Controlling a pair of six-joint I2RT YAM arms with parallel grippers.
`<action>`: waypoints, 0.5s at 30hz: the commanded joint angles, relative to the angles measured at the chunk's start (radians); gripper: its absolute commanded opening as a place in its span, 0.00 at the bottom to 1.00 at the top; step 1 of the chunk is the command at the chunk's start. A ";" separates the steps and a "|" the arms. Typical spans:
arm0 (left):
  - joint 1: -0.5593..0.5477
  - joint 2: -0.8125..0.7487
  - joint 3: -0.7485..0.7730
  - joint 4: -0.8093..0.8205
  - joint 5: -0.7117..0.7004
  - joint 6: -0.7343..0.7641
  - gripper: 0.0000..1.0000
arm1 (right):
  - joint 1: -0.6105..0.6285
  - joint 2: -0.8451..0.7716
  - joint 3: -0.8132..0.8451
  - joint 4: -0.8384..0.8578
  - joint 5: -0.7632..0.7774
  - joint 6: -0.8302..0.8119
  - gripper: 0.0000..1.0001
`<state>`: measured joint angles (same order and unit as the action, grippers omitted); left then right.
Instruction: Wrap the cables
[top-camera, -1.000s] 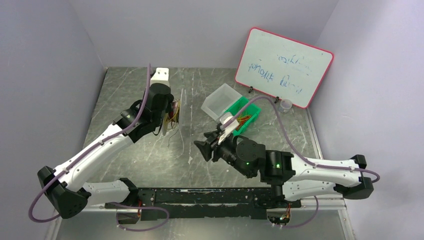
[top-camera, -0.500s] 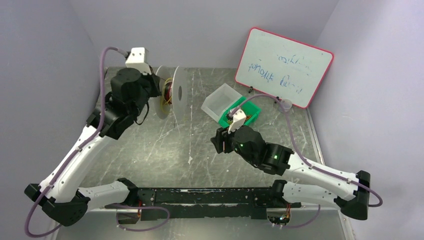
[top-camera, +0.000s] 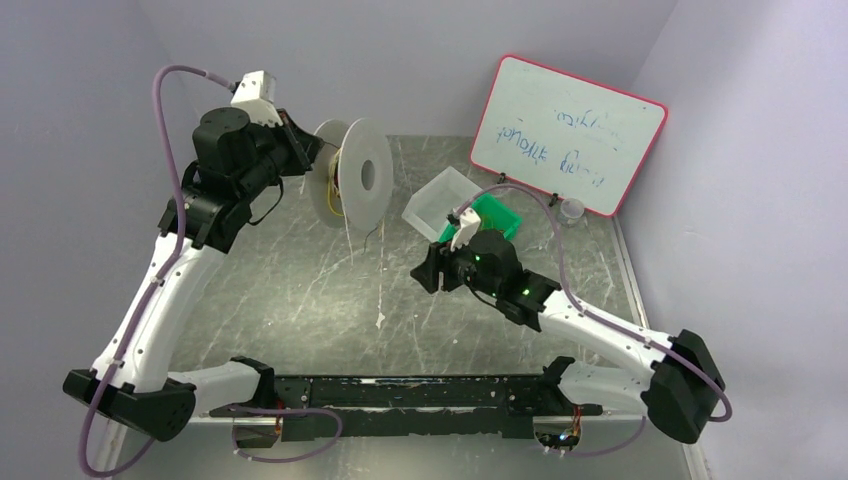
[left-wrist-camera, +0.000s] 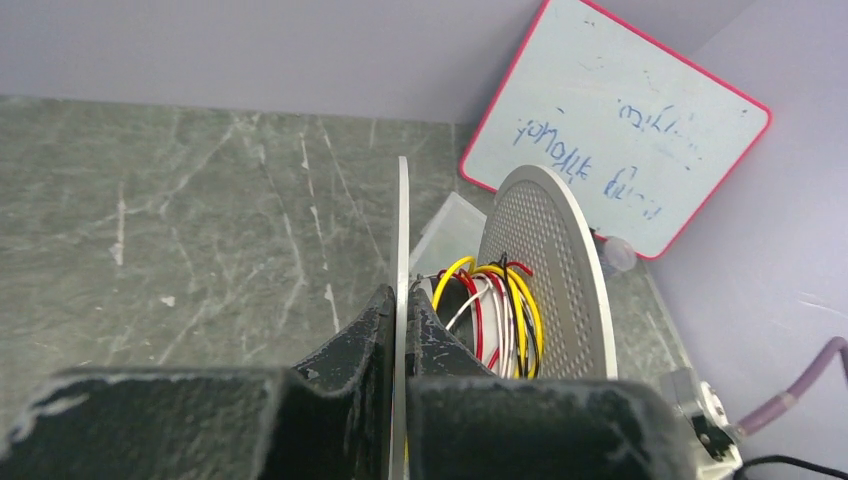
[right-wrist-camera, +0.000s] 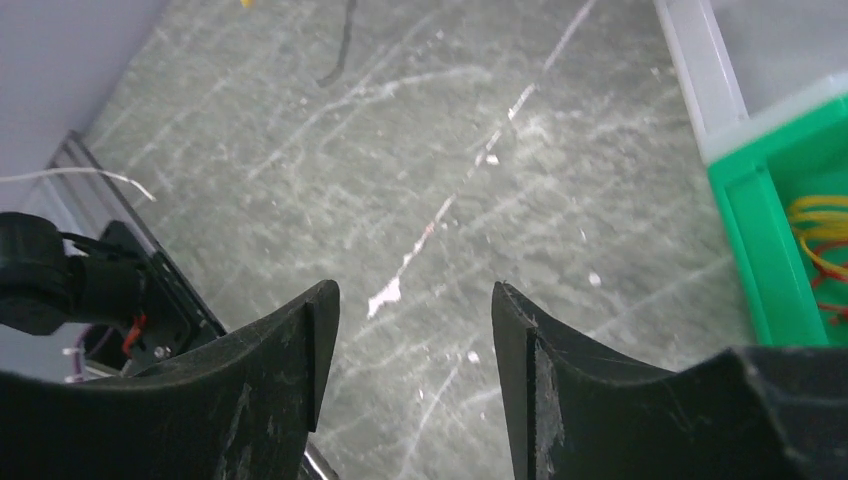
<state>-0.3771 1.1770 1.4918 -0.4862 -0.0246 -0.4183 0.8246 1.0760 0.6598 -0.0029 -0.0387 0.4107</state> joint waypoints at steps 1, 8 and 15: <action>0.051 -0.002 0.044 0.093 0.202 -0.116 0.07 | -0.046 0.049 -0.013 0.229 -0.160 -0.008 0.62; 0.080 0.009 0.049 0.107 0.297 -0.200 0.07 | -0.056 0.161 -0.005 0.416 -0.207 0.021 0.65; 0.094 0.013 0.041 0.130 0.345 -0.246 0.07 | -0.057 0.253 0.009 0.540 -0.182 0.068 0.65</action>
<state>-0.2993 1.1938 1.4918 -0.4725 0.2409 -0.5938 0.7742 1.2961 0.6598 0.4080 -0.2180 0.4477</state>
